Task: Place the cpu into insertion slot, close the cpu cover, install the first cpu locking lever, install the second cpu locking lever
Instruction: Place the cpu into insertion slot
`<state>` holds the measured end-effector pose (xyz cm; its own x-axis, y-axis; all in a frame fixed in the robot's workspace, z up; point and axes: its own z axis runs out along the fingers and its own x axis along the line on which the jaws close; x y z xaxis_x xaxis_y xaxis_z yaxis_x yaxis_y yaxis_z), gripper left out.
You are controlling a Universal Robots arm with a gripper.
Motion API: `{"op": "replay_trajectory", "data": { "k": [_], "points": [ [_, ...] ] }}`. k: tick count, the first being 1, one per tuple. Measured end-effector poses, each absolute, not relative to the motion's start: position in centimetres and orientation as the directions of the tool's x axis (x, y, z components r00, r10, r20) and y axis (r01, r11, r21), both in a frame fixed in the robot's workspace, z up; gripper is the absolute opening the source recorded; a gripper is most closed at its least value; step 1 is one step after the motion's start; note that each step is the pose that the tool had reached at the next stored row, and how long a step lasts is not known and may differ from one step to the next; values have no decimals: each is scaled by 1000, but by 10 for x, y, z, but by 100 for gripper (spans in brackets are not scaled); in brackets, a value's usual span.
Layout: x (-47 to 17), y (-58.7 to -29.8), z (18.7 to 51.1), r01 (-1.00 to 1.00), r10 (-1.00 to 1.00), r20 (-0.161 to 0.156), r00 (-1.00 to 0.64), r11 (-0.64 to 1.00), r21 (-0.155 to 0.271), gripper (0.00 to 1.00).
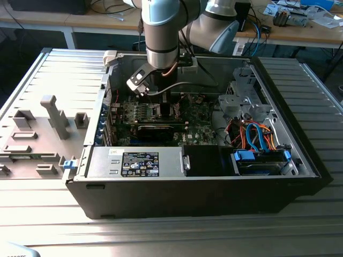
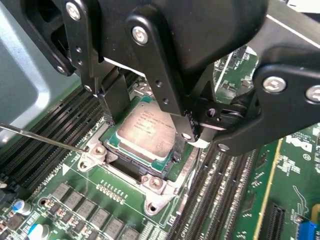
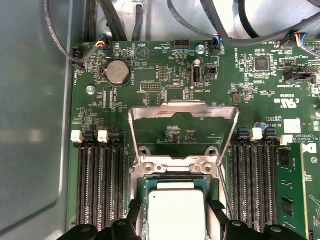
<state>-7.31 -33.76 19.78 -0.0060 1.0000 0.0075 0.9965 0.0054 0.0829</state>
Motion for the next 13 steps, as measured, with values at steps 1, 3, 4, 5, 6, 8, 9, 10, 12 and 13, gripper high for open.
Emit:
{"op": "replay_trajectory", "data": {
  "k": [1, 3, 4, 5, 6, 8, 9, 10, 12, 13],
  "points": [
    [-73, -340, 198, 997, 1000, 7, -6, 5, 83, 62],
    [-73, -342, 198, 997, 1000, 8, -6, 5, 83, 62],
    [-73, -342, 198, 997, 1000, 7, -6, 5, 83, 62],
    [-73, -342, 198, 997, 1000, 7, -6, 5, 83, 62],
    [-73, -342, 199, 997, 1000, 7, -6, 5, 83, 62],
    [-73, -342, 199, 997, 1000, 8, -6, 5, 83, 62],
    [-73, -342, 199, 997, 1000, 8, -6, 5, 83, 62],
    [-73, -342, 199, 997, 1000, 9, -6, 5, 83, 62],
    [-73, -342, 199, 997, 1000, 19, -6, 5, 82, 62],
    [-73, -342, 199, 997, 1000, 27, -6, 4, 82, 62]
  ]
}}
